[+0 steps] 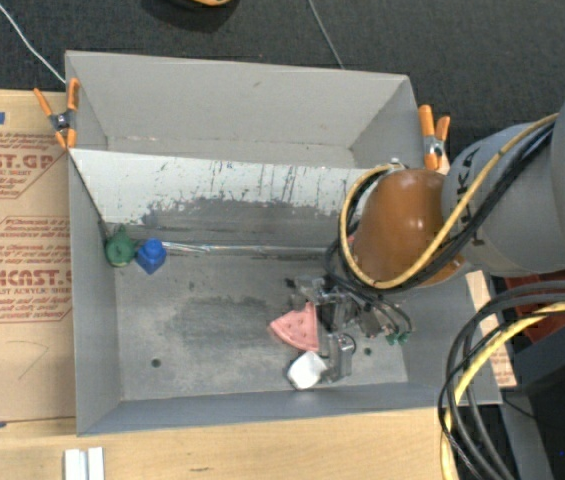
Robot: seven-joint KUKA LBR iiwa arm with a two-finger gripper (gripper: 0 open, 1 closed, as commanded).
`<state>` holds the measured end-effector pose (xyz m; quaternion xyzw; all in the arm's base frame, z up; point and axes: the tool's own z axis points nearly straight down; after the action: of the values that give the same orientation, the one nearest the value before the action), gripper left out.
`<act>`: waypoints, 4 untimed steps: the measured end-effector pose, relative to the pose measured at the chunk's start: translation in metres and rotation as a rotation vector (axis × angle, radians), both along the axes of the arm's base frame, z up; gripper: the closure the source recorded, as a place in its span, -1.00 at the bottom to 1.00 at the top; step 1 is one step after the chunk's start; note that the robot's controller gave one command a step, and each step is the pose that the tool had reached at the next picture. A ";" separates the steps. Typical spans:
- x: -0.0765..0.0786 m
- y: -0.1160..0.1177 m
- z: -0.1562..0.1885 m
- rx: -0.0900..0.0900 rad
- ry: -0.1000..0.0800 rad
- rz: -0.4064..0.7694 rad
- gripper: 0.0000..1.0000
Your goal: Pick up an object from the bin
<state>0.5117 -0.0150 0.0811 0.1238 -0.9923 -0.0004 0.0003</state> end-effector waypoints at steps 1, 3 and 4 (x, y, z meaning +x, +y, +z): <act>-0.003 0.010 -0.008 0.001 -0.002 0.276 -1.00; -0.004 0.028 -0.011 0.001 -0.003 0.557 -1.00; -0.003 0.057 -0.003 0.003 -0.004 0.964 -1.00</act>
Offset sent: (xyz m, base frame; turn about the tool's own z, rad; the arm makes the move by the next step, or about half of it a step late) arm 0.0033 0.0268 -0.0111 -0.4680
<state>0.5087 0.0420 0.0780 0.5696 -0.8219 -0.0012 -0.0016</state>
